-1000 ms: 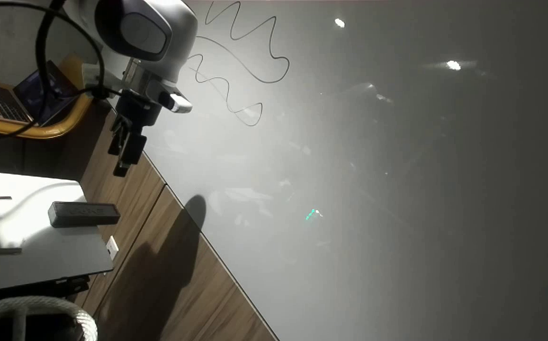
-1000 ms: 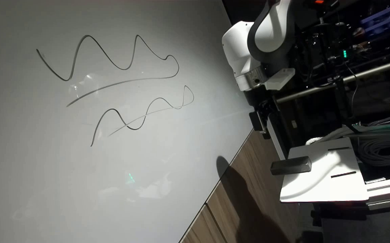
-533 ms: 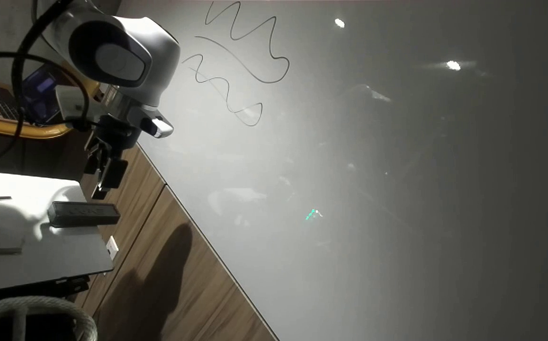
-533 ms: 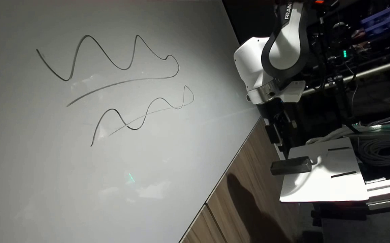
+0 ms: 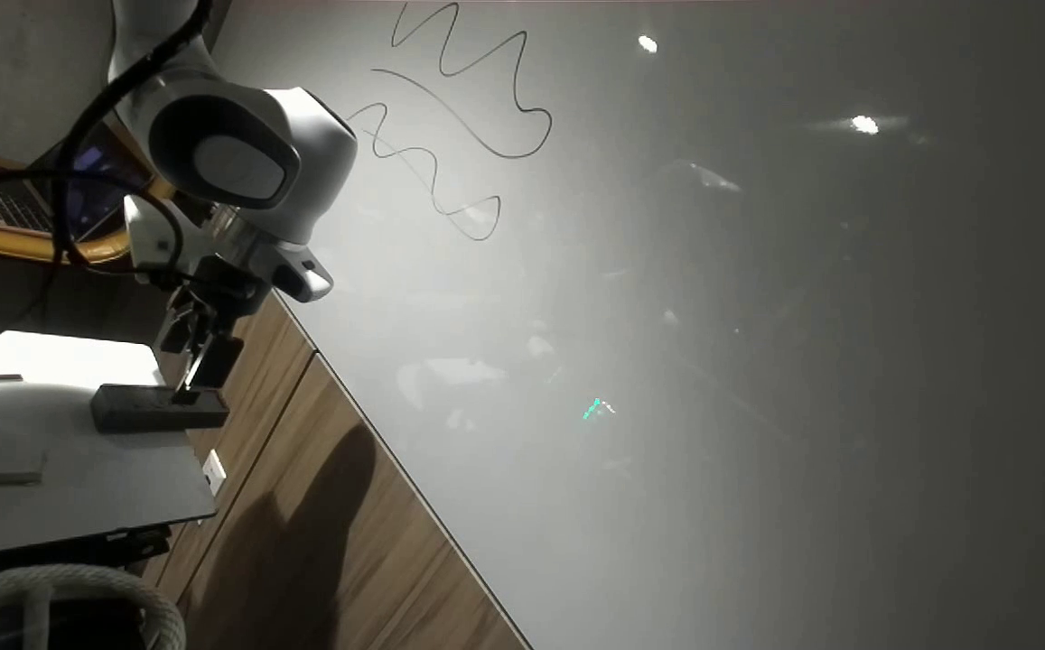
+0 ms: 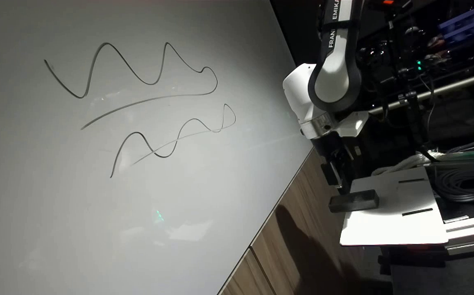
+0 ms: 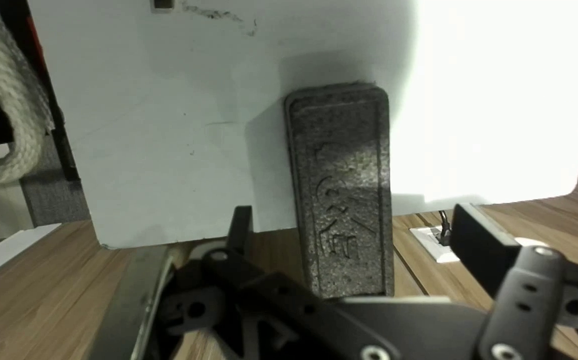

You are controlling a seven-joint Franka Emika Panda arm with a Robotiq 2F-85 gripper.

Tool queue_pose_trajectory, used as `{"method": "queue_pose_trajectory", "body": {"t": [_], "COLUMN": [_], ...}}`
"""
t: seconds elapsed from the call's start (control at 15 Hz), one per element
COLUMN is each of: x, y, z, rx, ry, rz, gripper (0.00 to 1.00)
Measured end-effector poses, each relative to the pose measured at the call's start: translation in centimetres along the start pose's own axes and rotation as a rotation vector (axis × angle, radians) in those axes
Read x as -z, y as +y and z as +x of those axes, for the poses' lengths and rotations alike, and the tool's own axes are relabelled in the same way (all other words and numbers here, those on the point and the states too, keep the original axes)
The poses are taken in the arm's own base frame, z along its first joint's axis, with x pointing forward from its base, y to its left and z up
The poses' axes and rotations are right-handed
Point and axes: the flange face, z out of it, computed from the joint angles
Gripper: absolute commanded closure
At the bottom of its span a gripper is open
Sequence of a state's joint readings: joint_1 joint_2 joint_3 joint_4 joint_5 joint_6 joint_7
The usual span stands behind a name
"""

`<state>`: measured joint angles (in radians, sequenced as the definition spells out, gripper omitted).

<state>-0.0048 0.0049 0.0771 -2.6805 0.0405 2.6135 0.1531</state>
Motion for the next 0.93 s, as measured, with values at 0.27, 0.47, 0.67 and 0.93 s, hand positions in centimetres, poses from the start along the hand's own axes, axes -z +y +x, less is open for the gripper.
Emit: {"method": "queue_pose_trajectory", "body": {"t": [0.27,0.47,0.67,0.93], "x": [-1.5,-2.4,-3.1,-3.4], "y": [-0.6,-1.6,-2.5,-2.8], "z": [0.0,-0.7,-1.9,-2.4], "rx": [0.012,0.044,0.071,0.074], "ry": [-0.010,-0.009,-0.004,0.005], "rz": [-0.003,-0.041,-0.109,-0.147], "gripper": [0.00,0.00,0.00,0.00]}}
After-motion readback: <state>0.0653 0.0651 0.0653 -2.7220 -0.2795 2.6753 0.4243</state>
